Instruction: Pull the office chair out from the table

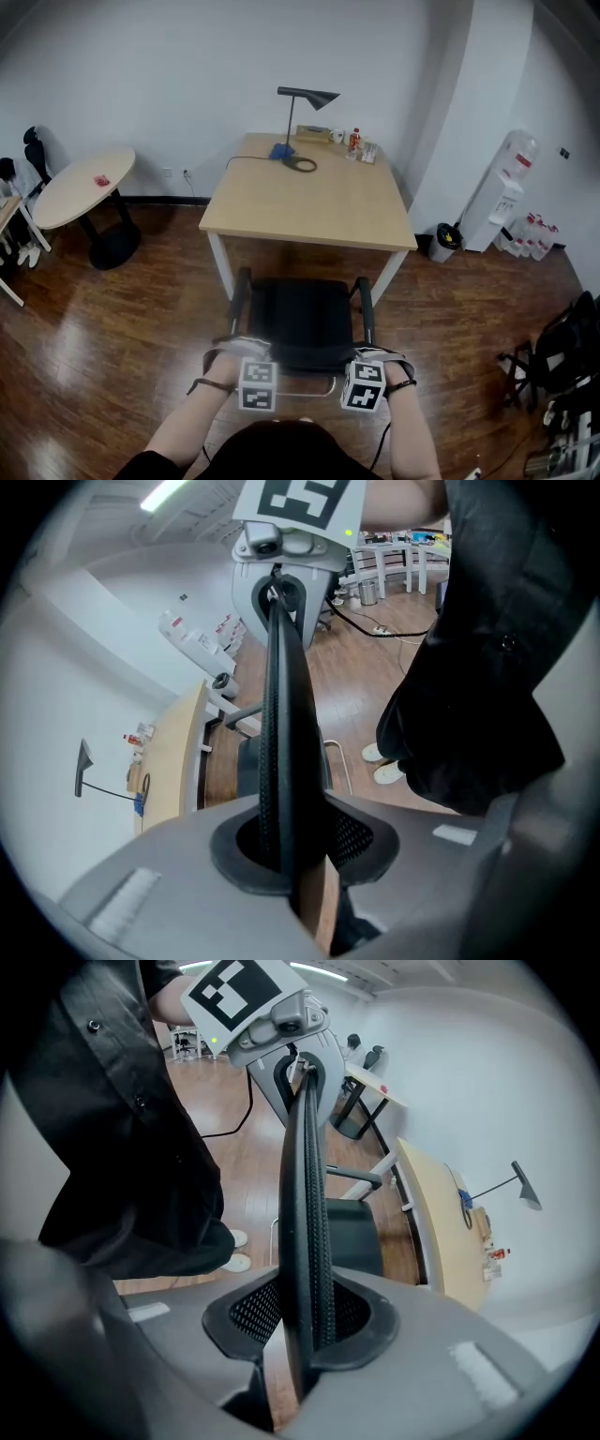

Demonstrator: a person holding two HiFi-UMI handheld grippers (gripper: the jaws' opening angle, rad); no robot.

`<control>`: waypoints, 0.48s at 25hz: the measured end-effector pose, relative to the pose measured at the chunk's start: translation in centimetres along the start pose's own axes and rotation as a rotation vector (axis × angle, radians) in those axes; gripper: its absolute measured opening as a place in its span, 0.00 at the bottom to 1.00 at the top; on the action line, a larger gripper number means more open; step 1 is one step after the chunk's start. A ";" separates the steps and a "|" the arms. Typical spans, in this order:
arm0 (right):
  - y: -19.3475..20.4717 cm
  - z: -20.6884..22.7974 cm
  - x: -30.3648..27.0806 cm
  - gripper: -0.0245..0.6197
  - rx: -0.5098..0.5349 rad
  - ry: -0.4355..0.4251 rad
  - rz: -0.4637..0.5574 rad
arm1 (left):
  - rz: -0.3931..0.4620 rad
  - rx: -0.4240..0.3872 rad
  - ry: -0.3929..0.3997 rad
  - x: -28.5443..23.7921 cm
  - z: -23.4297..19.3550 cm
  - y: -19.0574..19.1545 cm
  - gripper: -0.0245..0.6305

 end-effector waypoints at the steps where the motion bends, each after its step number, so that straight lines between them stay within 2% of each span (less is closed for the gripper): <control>1: 0.1 -0.2 0.1 0.20 0.000 -0.004 -0.001 | 0.004 0.000 0.003 0.1 0.1 -0.2 0.14; 12: 0.5 -3.2 1.4 0.19 -0.004 -0.035 -0.023 | 0.002 0.006 0.022 1.2 2.6 -1.3 0.15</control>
Point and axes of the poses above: the fingertips, and each gripper's own axes: x backward along the fingers, z to its right, y out of its underside, the point moved 10 cm from there along x, backward along the fingers, and after that the axes turned 13 degrees about -x, right-handed, at the moved point
